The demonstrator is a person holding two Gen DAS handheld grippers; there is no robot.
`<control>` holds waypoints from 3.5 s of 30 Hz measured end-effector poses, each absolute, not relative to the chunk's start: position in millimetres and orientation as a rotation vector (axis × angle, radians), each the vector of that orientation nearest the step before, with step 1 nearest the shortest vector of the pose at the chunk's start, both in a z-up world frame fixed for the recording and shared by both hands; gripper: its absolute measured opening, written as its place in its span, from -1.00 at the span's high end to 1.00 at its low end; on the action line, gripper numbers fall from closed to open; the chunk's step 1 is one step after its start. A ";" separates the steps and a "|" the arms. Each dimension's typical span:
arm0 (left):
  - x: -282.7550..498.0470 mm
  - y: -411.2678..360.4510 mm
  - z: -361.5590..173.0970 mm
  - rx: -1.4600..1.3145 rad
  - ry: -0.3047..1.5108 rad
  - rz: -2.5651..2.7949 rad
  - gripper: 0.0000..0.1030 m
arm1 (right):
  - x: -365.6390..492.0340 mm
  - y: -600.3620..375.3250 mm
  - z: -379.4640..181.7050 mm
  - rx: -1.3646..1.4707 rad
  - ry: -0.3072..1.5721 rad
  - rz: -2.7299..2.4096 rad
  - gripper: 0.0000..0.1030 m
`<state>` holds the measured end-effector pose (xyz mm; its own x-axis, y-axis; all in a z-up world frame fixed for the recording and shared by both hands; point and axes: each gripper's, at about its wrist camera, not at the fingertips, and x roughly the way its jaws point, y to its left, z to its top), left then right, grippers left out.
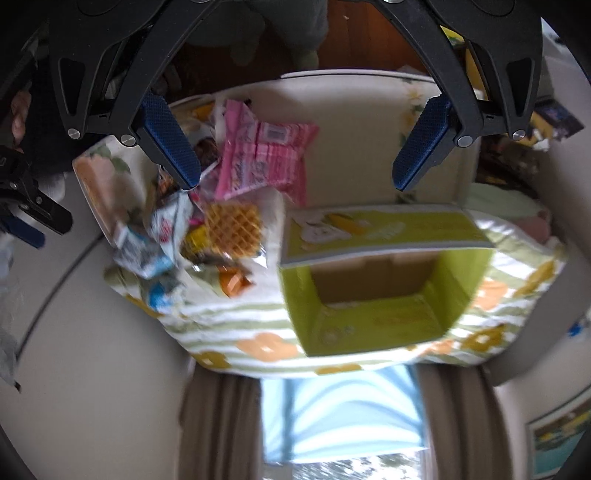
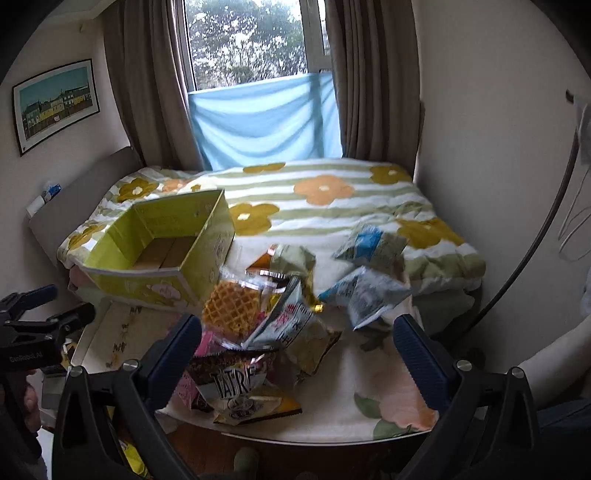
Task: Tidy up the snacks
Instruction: 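Grasp the pink striped bag with the left tool while the right grasps the TATRE bag, then drop the pink bag into the box with the left tool while the right drops TATRE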
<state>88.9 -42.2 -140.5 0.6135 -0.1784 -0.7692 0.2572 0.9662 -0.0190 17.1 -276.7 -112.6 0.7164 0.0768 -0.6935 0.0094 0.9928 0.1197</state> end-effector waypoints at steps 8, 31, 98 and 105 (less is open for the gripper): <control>119.4 -43.2 -205.0 0.217 1.007 -0.490 -1.00 | 25.8 -259.4 -157.7 0.086 0.878 0.048 -0.99; 170.8 -79.9 -294.2 0.233 1.199 -0.774 -1.00 | 41.3 -220.0 -237.9 0.061 1.072 0.167 -0.99; 229.7 74.9 -94.6 0.018 0.820 -0.454 -0.32 | 171.6 -123.8 -80.6 -0.083 0.842 0.273 -0.07; 279.2 92.5 -97.5 -0.021 0.856 -0.292 -0.33 | 227.7 -104.1 -77.1 -0.079 0.833 0.380 -0.07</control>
<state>279.2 92.5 -97.5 0.6179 -0.2617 -0.7414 0.2450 0.9601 -0.1347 227.8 -104.1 -77.1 0.6094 0.2984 -0.7346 -0.3596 0.9297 0.0794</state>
